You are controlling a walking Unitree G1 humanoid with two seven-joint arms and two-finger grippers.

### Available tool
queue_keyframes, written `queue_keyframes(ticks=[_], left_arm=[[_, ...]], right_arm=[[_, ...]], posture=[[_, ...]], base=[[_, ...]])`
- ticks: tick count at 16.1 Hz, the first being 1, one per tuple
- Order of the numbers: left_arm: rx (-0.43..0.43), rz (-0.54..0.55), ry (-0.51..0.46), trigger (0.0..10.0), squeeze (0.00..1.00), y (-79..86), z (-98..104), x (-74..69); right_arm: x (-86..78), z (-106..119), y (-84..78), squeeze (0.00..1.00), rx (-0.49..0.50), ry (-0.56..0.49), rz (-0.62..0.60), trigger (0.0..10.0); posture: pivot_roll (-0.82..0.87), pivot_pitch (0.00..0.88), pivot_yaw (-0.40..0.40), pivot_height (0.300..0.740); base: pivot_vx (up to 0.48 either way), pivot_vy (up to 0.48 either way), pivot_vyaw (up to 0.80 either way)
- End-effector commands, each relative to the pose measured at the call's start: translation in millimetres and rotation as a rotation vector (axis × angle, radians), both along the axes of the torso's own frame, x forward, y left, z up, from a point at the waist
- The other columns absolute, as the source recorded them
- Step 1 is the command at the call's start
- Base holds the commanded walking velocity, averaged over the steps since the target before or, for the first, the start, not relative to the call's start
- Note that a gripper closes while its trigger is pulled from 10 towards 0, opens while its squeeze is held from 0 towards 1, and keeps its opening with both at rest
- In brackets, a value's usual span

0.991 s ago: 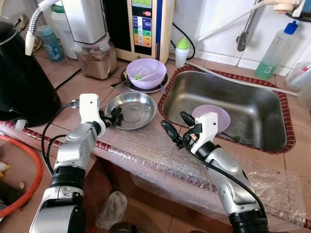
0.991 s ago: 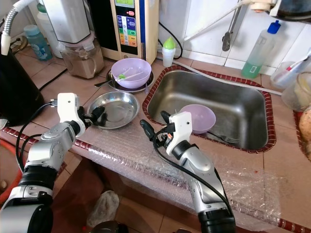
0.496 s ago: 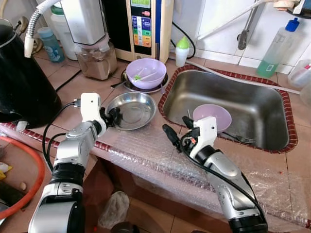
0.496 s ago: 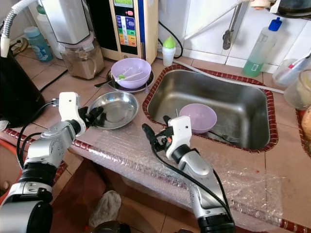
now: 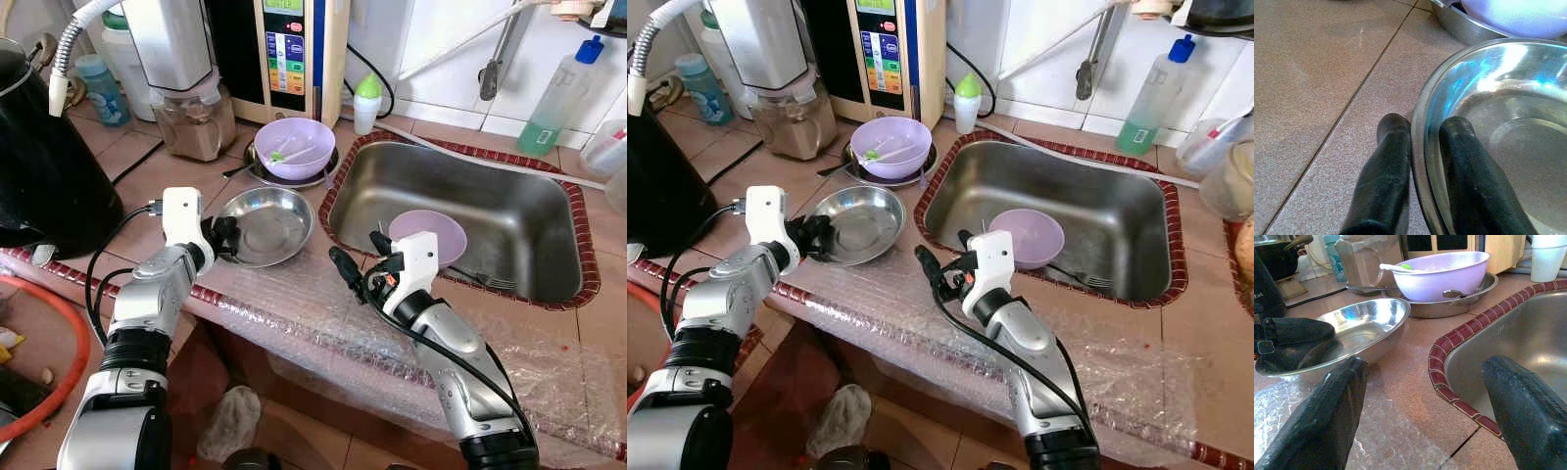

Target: Kitchen organization

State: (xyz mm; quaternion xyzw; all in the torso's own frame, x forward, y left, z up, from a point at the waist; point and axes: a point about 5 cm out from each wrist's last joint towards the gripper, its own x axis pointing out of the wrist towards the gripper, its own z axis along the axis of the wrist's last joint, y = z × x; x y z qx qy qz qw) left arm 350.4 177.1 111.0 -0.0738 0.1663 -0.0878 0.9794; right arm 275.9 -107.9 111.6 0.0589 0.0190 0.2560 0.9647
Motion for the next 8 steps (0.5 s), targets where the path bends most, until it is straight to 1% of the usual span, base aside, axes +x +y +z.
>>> queue_keyframes(ticks=[1,8], left_arm=[[0.008,0.0,0.007,0.0,0.0,2.5,2.0,1.7],[0.008,0.0,0.007,0.0,0.0,2.5,2.0,1.7]], right_arm=[[1.8,0.5,0.6,0.0,-0.005,0.008,0.001,10.0],[1.8,0.5,0.6,0.0,-0.005,0.008,0.001,10.0]], posture=[[0.0,0.0,0.074,0.74],[0.0,0.0,0.074,0.74]], base=[[0.0,0.0,0.0],[0.0,0.0,0.0]])
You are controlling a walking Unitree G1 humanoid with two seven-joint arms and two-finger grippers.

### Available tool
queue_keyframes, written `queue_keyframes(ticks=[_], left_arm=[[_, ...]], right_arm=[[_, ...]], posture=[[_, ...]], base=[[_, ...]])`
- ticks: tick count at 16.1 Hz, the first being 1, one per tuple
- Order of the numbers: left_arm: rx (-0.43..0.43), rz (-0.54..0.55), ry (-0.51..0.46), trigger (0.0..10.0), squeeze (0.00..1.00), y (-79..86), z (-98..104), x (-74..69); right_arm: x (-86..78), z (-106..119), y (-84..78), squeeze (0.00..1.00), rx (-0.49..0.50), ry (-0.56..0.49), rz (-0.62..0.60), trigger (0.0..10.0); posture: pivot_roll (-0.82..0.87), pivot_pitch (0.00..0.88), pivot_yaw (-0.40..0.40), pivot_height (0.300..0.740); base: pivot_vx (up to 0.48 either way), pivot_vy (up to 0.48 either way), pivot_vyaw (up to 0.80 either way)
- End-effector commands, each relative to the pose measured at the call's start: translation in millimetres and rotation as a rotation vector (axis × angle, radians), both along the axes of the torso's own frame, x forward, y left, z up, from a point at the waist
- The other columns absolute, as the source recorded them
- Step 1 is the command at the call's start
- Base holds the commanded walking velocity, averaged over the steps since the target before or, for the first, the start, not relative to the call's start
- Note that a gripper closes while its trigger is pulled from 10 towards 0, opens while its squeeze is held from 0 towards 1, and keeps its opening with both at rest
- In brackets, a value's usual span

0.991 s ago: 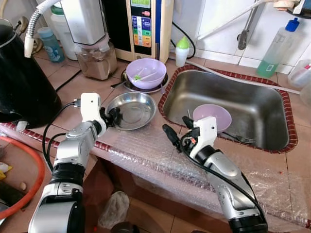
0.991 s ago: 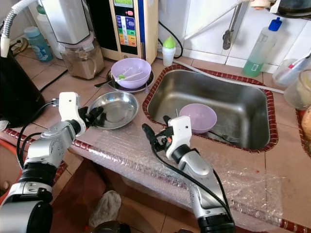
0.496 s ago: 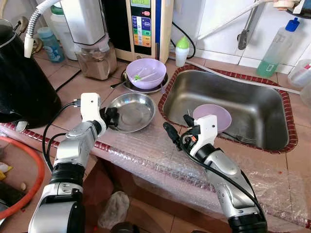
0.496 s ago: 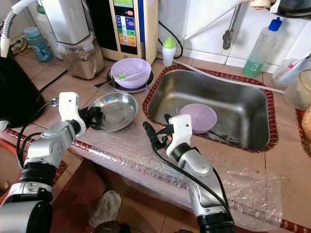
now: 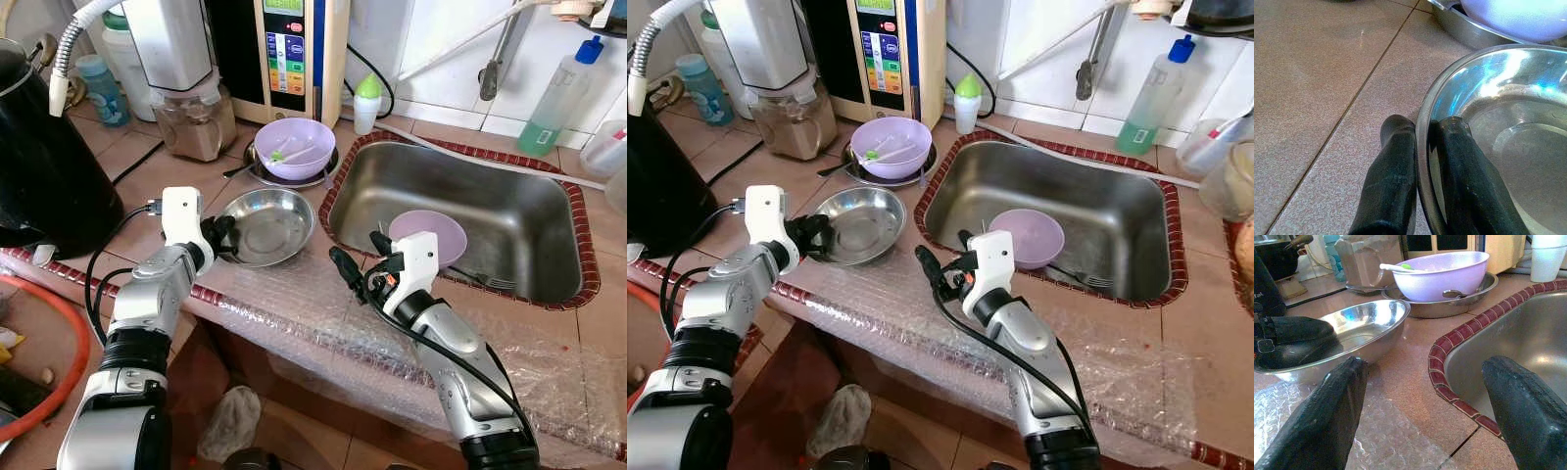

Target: Kitchen organization

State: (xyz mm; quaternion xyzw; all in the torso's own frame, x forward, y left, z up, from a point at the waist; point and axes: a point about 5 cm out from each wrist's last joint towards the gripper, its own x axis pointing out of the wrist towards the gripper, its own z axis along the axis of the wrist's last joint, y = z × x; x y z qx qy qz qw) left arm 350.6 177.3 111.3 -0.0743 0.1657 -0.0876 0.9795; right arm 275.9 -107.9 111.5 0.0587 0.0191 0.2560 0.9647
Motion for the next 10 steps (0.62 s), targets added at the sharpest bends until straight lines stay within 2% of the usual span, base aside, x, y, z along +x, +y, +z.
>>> queue_keyframes(ticks=[1,6,8,10], left_arm=[[0.009,-0.001,0.008,0.0,0.0,2.2,1.6,1.5],[0.009,-0.001,0.008,0.0,0.0,2.2,1.6,1.5],[-0.004,-0.007,0.0,0.0,0.0,-6.1,-0.9,-1.4],[-0.002,-0.014,-0.01,0.0,0.0,-8.7,0.9,-1.1]], right_arm=[[1.7,0.5,0.6,0.0,-0.005,0.007,0.001,10.0],[1.7,0.5,0.6,0.0,-0.005,0.007,0.001,10.0],[7.1,-7.0,-3.2,0.0,-0.005,0.056,0.014,10.0],[7.7,-7.5,-1.3,0.0,-0.003,0.059,0.027,10.0]], posture=[[0.0,0.0,0.074,0.74],[0.0,0.0,0.074,0.74],[0.01,0.0,0.07,0.74],[0.01,0.0,0.071,0.74]], base=[[0.0,0.0,0.0],[0.0,0.0,0.0],[0.0,0.0,0.0],[0.0,0.0,0.0]])
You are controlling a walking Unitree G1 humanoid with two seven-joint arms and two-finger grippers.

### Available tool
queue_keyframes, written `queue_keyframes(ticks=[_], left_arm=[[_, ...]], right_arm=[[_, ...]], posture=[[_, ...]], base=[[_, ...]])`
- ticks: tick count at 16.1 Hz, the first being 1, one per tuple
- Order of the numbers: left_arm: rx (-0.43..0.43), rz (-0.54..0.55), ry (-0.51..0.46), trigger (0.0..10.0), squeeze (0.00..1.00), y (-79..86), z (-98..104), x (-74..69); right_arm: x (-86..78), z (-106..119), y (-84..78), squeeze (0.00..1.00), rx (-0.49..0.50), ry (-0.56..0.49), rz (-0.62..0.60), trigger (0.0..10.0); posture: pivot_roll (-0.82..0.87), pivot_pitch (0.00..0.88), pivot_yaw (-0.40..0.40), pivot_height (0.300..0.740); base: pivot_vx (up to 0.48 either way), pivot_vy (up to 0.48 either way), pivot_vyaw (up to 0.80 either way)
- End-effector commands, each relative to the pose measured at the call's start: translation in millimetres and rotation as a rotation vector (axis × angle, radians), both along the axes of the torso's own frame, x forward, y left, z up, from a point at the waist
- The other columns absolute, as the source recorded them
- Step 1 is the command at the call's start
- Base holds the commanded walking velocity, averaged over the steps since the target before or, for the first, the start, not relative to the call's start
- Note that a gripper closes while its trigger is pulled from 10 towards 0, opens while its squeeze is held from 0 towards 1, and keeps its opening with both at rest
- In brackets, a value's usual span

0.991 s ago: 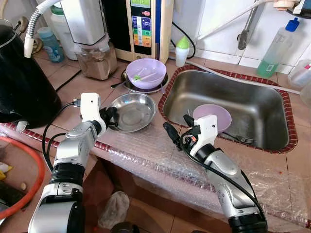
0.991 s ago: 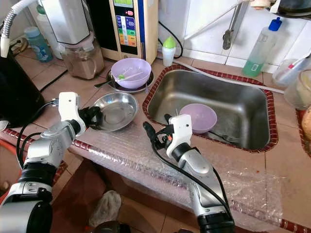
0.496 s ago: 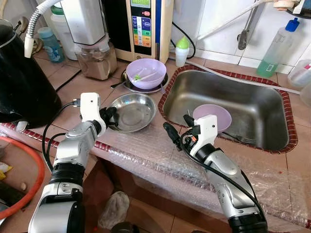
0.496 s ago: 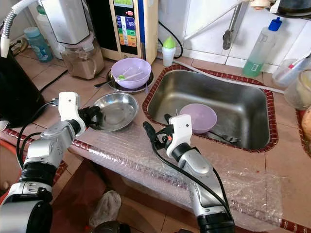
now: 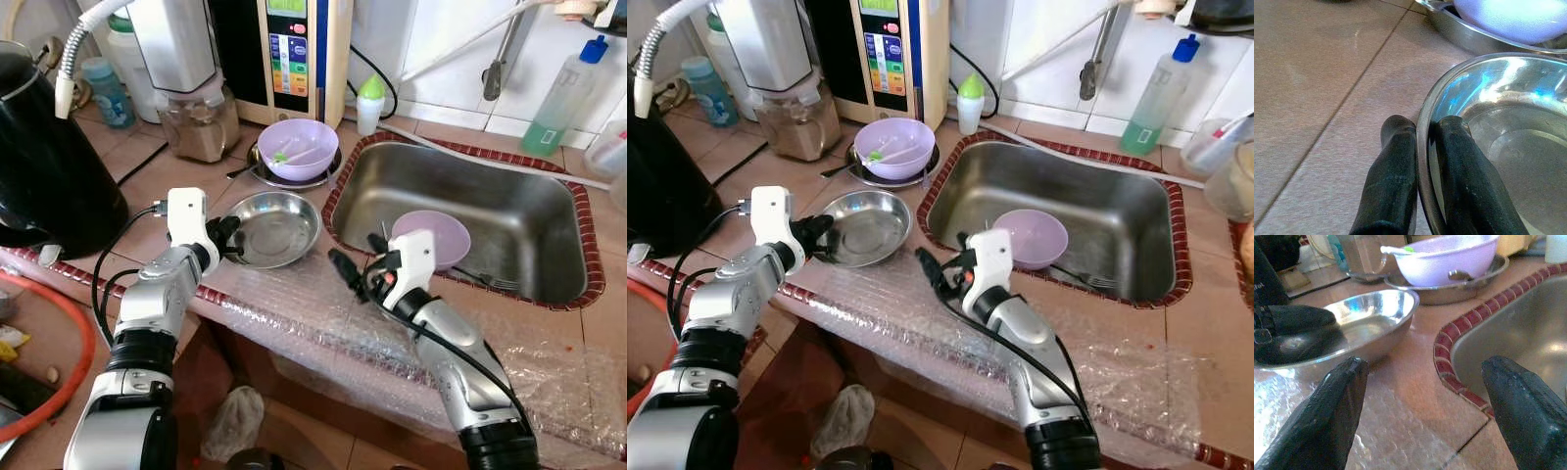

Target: Kitchen organization

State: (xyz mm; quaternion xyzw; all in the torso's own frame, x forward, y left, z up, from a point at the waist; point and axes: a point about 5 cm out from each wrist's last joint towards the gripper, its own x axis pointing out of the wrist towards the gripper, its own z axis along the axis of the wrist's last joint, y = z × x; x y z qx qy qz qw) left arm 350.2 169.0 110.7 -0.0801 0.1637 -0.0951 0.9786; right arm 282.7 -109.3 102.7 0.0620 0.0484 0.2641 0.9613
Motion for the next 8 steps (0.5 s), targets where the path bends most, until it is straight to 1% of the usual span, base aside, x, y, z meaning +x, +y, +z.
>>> queue_keyframes(ticks=[1,2,3,4,6,7,8], left_arm=[[0.015,-0.005,-0.011,0.0,0.0,-0.8,2.7,-0.5],[0.02,-0.003,-0.018,0.0,0.0,0.3,4.2,-0.1],[0.023,0.001,-0.021,0.0,0.0,2.1,4.9,-0.4],[0.023,0.001,-0.021,0.0,0.0,2.4,4.8,-0.7],[0.024,0.002,-0.022,0.0,0.0,2.7,4.0,-2.0],[0.019,0.004,-0.031,0.0,0.0,1.2,3.1,-4.0],[0.003,0.003,-0.04,0.0,0.0,-1.0,2.8,-5.5]], right_arm=[[1.5,0.5,0.6,0.0,-0.01,0.002,0.009,10.0],[4.3,-0.4,-1.5,0.0,-0.034,0.004,0.003,10.0],[8.8,1.6,-7.1,0.0,-0.059,0.003,-0.023,10.0],[9.3,1.9,-8.0,0.0,-0.06,0.004,-0.023,10.0],[10.4,6.0,-11.4,0.0,-0.075,-0.029,-0.009,10.0],[11.9,8.3,-16.0,0.0,-0.12,-0.06,-0.019,10.0],[14.3,6.1,-20.6,0.0,-0.153,-0.055,-0.061,10.0]], posture=[[0.01,0.0,0.071,0.74],[0.01,0.0,0.071,0.74],[0.01,0.0,0.071,0.74],[0.01,0.0,0.071,0.74],[0.01,0.0,0.071,0.74],[0.0,0.0,0.078,0.74],[0.01,0.0,0.067,0.74]], base=[[0.0,0.0,0.0],[0.0,0.0,0.0],[0.0,0.0,0.0],[0.0,0.0,0.0],[0.0,0.0,0.0],[0.0,0.0,0.0],[0.0,0.0,0.0]])
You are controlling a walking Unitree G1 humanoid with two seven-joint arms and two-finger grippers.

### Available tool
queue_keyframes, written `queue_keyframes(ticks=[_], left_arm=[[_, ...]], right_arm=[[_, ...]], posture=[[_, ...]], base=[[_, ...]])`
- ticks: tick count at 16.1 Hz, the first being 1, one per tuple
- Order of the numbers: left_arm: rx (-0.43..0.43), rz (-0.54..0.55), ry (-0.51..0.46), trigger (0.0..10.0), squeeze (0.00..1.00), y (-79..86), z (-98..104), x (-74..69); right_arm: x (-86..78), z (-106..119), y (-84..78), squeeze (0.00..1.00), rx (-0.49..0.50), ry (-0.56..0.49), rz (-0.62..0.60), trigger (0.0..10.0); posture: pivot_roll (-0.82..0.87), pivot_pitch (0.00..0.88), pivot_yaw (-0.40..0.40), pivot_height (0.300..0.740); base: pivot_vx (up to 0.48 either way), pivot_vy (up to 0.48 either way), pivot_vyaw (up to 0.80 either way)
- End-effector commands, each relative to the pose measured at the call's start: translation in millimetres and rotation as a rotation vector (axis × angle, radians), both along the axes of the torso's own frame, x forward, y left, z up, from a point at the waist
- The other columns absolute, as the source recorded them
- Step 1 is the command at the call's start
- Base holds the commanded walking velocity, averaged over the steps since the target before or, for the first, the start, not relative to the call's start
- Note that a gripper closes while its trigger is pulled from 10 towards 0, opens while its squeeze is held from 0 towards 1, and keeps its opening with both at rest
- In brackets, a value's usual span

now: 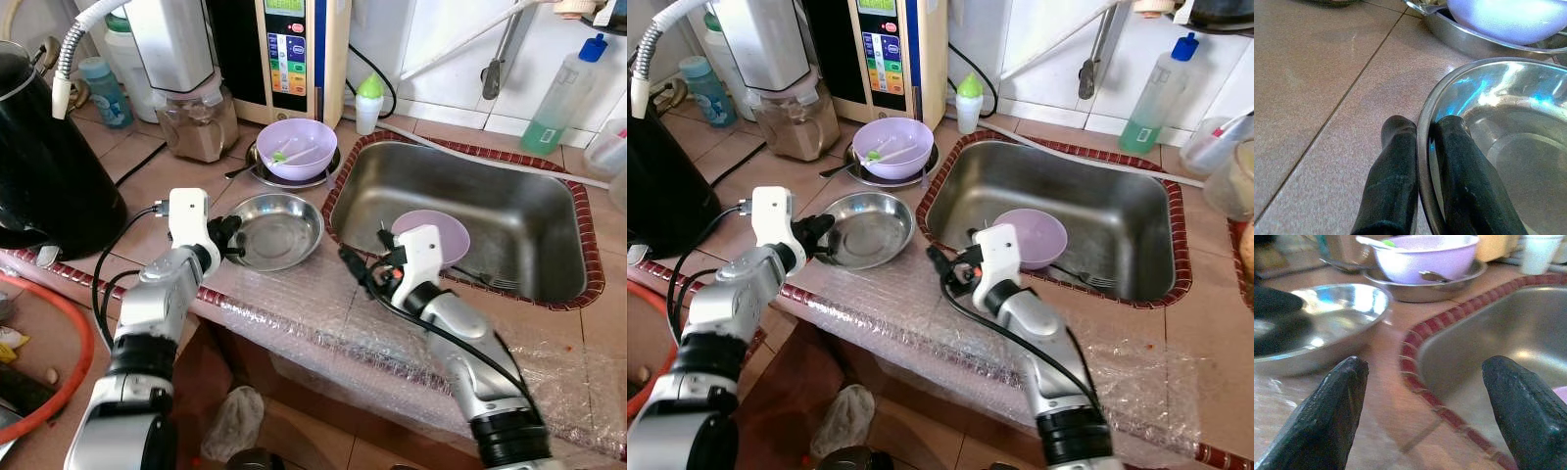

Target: Kitchen organization

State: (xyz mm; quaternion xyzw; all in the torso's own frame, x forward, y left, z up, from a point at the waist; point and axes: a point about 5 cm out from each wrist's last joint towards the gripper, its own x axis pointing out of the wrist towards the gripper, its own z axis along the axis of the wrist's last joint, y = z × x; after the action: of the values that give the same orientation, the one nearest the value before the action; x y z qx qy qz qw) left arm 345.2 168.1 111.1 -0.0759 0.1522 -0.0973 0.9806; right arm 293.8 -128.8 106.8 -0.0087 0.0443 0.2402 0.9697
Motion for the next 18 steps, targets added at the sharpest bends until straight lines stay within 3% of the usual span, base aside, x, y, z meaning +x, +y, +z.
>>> queue_keyframes(ticks=[1,3,5,7,10,14,18], left_arm=[[-0.012,0.005,-0.017,0.0,0.0,-1.1,2.5,-1.0],[-0.023,-0.001,-0.054,0.0,0.0,-4.5,7.2,-1.7],[-0.017,0.018,-0.073,0.0,0.0,-5.0,8.3,-4.5],[-0.006,0.041,-0.14,0.0,0.0,-5.2,14.4,-6.6],[0.058,0.028,-0.259,0.0,0.0,-12.3,27.9,-7.9],[0.077,-0.023,-0.323,0.0,0.0,-25.7,34.7,-8.1],[0.06,-0.101,-0.416,0.0,0.0,-43.4,48.3,-8.2]], right_arm=[[4.5,0.7,-3.1,0.0,-0.026,-0.007,-0.044,10.0],[6.5,-3.0,-1.9,0.0,-0.089,-0.032,-0.105,10.0],[10.0,2.5,10.7,0.0,0.028,-0.02,-0.105,10.0],[13.5,9.0,20.0,0.0,0.084,-0.033,-0.123,10.0],[14.3,23.4,27.8,0.0,0.268,-0.047,-0.118,10.0],[17.0,35.0,30.8,0.0,0.359,-0.058,-0.066,10.0],[19.7,29.9,44.7,0.0,0.357,0.003,-0.023,10.0]], posture=[[0.01,0.0,0.067,0.74],[0.01,0.0,0.055,0.74],[0.03,0.0,0.049,0.74],[0.02,0.0,0.039,0.74],[0.02,0.0,0.036,0.74],[0.0,0.0,0.038,0.74],[0.0,0.0,0.042,0.74]], base=[[0.0,0.0,0.0],[0.0,0.0,0.0],[0.0,0.0,0.0],[0.0,0.0,0.0],[0.0,0.0,0.0],[0.0,0.0,0.0],[0.0,0.0,0.0]])
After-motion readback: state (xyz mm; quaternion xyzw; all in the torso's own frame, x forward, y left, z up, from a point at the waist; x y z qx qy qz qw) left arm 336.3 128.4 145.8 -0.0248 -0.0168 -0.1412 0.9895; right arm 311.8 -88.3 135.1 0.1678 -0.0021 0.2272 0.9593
